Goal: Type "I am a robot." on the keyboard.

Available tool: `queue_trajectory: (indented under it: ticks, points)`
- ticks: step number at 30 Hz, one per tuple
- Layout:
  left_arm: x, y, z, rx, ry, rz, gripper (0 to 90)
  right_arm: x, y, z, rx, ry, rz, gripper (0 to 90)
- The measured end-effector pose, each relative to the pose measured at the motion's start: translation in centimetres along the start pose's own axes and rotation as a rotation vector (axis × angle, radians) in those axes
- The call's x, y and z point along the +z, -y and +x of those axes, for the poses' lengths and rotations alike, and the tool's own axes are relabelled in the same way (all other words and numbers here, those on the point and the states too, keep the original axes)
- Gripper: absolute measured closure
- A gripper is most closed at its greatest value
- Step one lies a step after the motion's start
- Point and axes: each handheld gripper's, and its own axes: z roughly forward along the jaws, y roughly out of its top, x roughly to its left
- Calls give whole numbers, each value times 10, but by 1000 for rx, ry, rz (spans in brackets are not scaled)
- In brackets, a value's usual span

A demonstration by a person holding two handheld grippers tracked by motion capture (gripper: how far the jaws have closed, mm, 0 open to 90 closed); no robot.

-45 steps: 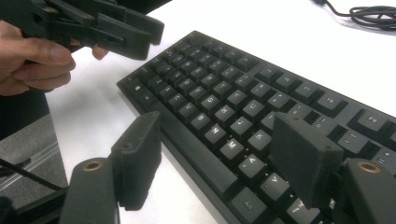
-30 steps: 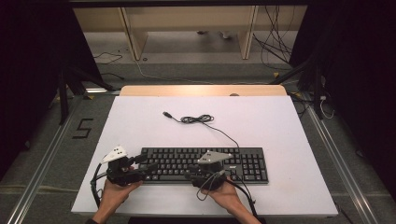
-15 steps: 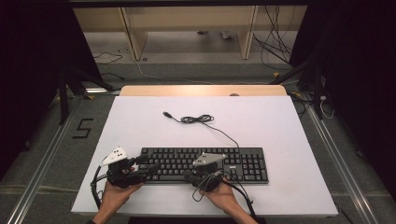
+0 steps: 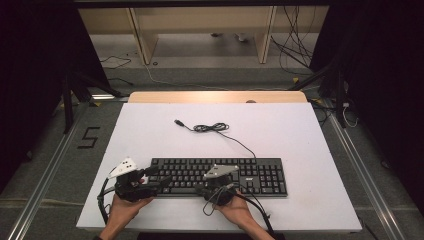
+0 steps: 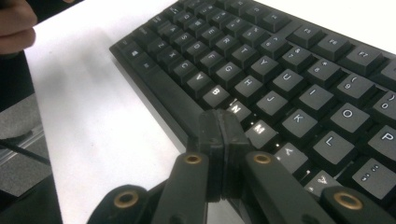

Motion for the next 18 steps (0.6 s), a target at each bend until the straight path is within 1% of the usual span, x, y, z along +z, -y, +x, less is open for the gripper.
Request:
queue_trajectory:
  ticks: [6, 9, 14, 18]
  points:
    - [0, 0, -1, 8, 1, 1, 274, 1, 1, -1, 7, 0, 7, 900]
    - [0, 0, -1, 9, 1, 1, 272, 3, 1, -2, -1, 5, 19, 900]
    - [0, 0, -1, 11, -1, 1, 273, 3, 2, -2, -10, 12, 14, 900]
    - [0, 0, 0, 11, -5, 1, 272, 3, 2, -2, -5, 13, 14, 900]
